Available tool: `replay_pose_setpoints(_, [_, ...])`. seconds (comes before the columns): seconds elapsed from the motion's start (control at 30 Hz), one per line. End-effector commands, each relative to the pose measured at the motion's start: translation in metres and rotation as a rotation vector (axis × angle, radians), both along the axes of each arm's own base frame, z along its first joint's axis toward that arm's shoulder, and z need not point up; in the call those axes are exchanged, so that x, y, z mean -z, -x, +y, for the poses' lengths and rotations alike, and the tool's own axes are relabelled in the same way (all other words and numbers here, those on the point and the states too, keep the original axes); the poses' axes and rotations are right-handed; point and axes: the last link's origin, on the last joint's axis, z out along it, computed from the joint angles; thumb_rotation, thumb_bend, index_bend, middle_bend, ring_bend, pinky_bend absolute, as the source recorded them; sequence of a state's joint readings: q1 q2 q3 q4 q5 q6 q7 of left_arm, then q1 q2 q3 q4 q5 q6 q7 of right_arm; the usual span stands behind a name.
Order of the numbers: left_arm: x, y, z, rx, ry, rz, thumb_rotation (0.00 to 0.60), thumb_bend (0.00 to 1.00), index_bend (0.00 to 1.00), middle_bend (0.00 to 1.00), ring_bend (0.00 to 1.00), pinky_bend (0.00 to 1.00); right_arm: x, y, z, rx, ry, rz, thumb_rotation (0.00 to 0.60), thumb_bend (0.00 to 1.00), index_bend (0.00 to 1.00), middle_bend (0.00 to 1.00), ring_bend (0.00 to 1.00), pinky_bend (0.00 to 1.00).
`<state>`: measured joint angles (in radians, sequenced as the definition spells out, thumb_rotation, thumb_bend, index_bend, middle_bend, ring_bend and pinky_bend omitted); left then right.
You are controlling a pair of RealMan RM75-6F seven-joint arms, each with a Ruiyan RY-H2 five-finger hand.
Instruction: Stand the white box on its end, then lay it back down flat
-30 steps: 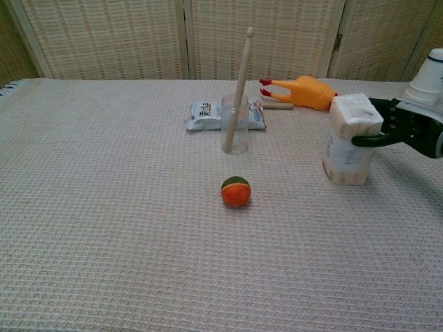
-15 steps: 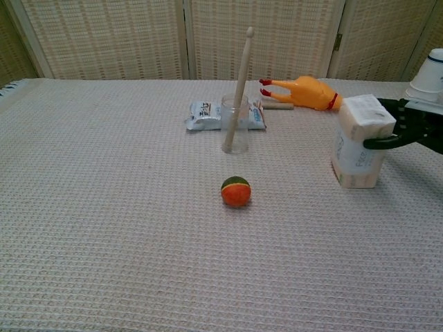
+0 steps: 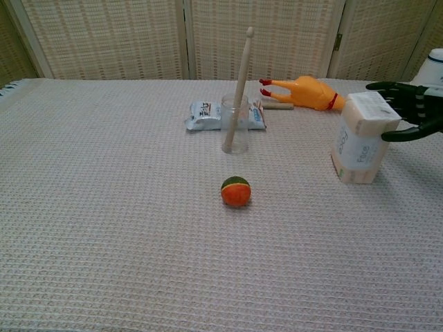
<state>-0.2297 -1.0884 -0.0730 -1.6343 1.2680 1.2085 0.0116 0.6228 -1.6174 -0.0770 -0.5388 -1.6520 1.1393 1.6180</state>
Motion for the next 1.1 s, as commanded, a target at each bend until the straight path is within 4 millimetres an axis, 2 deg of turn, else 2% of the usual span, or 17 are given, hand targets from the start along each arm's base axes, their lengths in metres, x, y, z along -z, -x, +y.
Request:
replay_pose_setpoints(0.03, [0.000, 0.000, 0.000, 0.001, 0.001, 0.001, 0.600, 0.62, 0.14, 0.00, 0.00, 0.11, -0.034, -0.003, 0.011, -0.045, 0.123, 0.028, 0.600, 0.12, 0.00, 0.00, 0.00, 0.00])
replay_pose_setpoints(0.1, [0.000, -0.001, 0.000, 0.001, 0.003, 0.002, 0.600, 0.61, 0.14, 0.00, 0.00, 0.11, -0.046, -0.011, 0.015, -0.053, 0.206, 0.030, 0.600, 0.12, 0.00, 0.00, 0.00, 0.00])
replay_pose_setpoints(0.27, [0.000, -0.002, 0.000, 0.001, 0.004, 0.001, 0.600, 0.62, 0.14, 0.00, 0.00, 0.11, -0.069, -0.043, 0.037, -0.115, 0.303, 0.235, 0.600, 0.11, 0.00, 0.00, 0.00, 0.00])
replay_pose_setpoints(0.33, [-0.001, -0.003, 0.000, 0.002, 0.003, 0.000, 0.600, 0.62, 0.14, 0.00, 0.00, 0.11, -0.073, -0.061, 0.045, -0.136, 0.293, 0.313, 0.600, 0.11, 0.00, 0.00, 0.00, 0.00])
replay_pose_setpoints(0.5, [-0.002, -0.004, -0.001, 0.008, -0.002, -0.004, 0.600, 0.61, 0.14, 0.00, 0.00, 0.11, -0.073, -0.091, 0.055, -0.152, 0.164, 0.504, 0.600, 0.11, 0.00, 0.00, 0.00, 0.00])
replay_pose_setpoints(0.83, [-0.007, -0.004, -0.002, 0.007, -0.017, -0.011, 0.600, 0.62, 0.15, 0.00, 0.00, 0.11, -0.077, -0.125, 0.037, -0.119, 0.081, 0.764, 0.600, 0.11, 0.00, 0.00, 0.00, 0.00])
replay_pose_setpoints(1.1, [-0.006, -0.005, -0.002, 0.007, -0.009, -0.007, 0.600, 0.62, 0.14, 0.00, 0.00, 0.11, -0.062, -0.132, 0.017, -0.094, -0.004, 0.891, 0.600, 0.11, 0.00, 0.00, 0.00, 0.00])
